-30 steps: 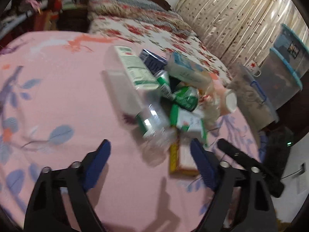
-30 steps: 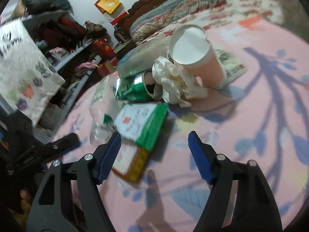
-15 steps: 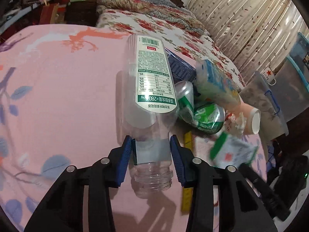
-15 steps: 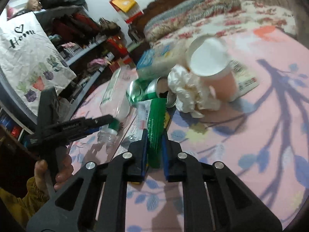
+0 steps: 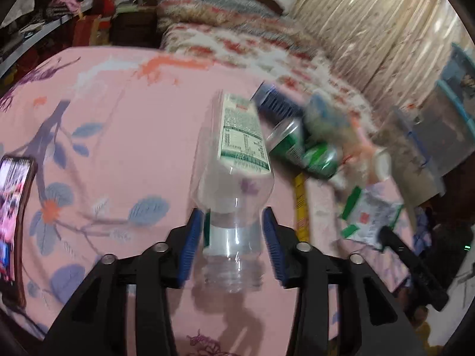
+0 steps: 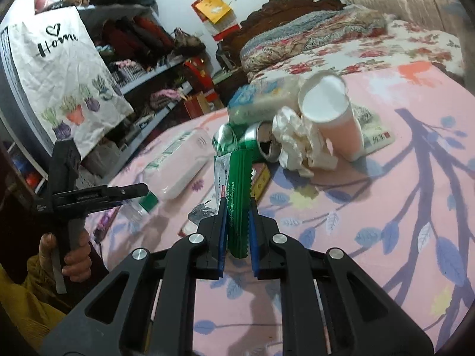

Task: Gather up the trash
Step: 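Grasp the clear plastic bottle with the left tool while the right tool grasps the green packet, then carry the bottle and packet to the beige bin and release both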

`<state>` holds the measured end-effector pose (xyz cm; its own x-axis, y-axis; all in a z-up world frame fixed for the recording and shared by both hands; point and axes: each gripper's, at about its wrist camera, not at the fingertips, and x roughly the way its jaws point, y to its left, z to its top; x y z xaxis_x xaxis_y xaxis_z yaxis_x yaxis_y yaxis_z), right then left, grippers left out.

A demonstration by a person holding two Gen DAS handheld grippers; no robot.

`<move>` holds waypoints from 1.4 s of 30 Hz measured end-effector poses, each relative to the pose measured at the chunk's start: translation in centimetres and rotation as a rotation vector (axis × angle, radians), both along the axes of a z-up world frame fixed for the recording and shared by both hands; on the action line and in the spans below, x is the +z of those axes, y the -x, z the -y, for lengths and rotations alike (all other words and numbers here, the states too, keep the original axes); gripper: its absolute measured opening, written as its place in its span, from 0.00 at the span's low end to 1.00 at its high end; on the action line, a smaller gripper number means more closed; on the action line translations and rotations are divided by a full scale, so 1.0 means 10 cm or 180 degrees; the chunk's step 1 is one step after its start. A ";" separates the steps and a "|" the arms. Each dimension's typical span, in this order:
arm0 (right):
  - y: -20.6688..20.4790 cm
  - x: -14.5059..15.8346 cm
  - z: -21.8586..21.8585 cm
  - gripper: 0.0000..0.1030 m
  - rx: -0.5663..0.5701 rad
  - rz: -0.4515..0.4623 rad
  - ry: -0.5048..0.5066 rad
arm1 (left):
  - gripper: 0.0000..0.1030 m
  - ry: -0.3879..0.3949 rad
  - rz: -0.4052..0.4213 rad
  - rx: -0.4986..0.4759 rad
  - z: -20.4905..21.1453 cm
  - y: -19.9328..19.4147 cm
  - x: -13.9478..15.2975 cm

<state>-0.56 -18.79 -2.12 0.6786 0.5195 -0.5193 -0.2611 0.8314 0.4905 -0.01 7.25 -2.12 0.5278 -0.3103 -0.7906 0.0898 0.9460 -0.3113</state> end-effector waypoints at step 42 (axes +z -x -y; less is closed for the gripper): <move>0.94 -0.47 4.09 0.74 -0.3393 -0.0261 -0.0885 | 0.71 -0.0279 -0.0561 -0.3229 6.11 -0.83 0.05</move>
<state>-9.95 -59.68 -6.80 0.8168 -0.2056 -0.5391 0.5657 0.4688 0.6784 8.28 -53.87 -1.59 -0.0754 -0.4825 -0.8727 0.8179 0.4707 -0.3309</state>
